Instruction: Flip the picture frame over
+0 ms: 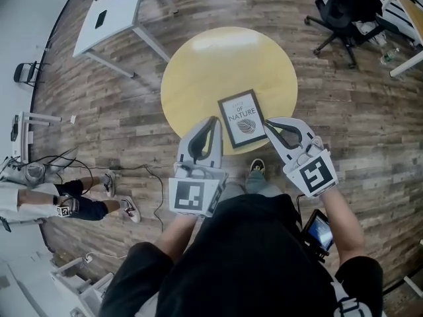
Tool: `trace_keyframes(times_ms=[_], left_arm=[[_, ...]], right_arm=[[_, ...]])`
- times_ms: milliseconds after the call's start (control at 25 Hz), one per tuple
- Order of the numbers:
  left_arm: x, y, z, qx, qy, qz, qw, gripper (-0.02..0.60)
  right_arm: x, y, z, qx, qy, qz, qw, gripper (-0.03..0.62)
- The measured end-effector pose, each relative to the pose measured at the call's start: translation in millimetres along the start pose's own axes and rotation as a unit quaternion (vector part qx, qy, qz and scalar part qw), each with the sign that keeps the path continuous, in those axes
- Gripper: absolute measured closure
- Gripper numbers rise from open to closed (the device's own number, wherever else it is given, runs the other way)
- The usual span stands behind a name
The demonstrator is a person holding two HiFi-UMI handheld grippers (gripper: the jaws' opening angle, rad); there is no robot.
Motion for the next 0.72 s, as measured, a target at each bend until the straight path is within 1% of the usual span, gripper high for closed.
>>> trace_keyframes(times_ms=[80, 200, 360, 520, 640, 720], left_arm=[[4, -2, 7, 0.007, 0.015, 0.002, 0.9999, 0.551], [10, -8, 10, 0.014, 0.039, -0.004, 0.9991, 0.551], [19, -15, 7, 0.028, 0.061, -0.012, 0.9977, 0.551], [35, -27, 1, 0.03, 0.069, -0.025, 0.9969, 0.551], [43, -39, -2, 0.04, 0.077, -0.033, 0.9957, 0.551], [49, -46, -2, 0.045, 0.081, -0.038, 0.9949, 0.551]], right_arm=[[-2, -7, 11, 0.008, 0.026, -0.008, 1.0, 0.574], [3, -23, 28, 0.035, 0.067, -0.024, 0.997, 0.574], [21, -52, 55, 0.086, 0.127, -0.04, 0.987, 0.574], [49, -86, 86, 0.137, 0.179, -0.057, 0.972, 0.574], [69, -122, 108, 0.184, 0.216, -0.096, 0.954, 0.572], [82, -140, 119, 0.207, 0.238, -0.121, 0.941, 0.572]])
Point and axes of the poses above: the fingertips, and each gripper's own axes: z forward along the fingers, x to its left, y out of its top, the point moved 9 cm from there along -z, backward along the fingers, and after that the axes turned 7 degrees about -y, right-handed, at the moved point
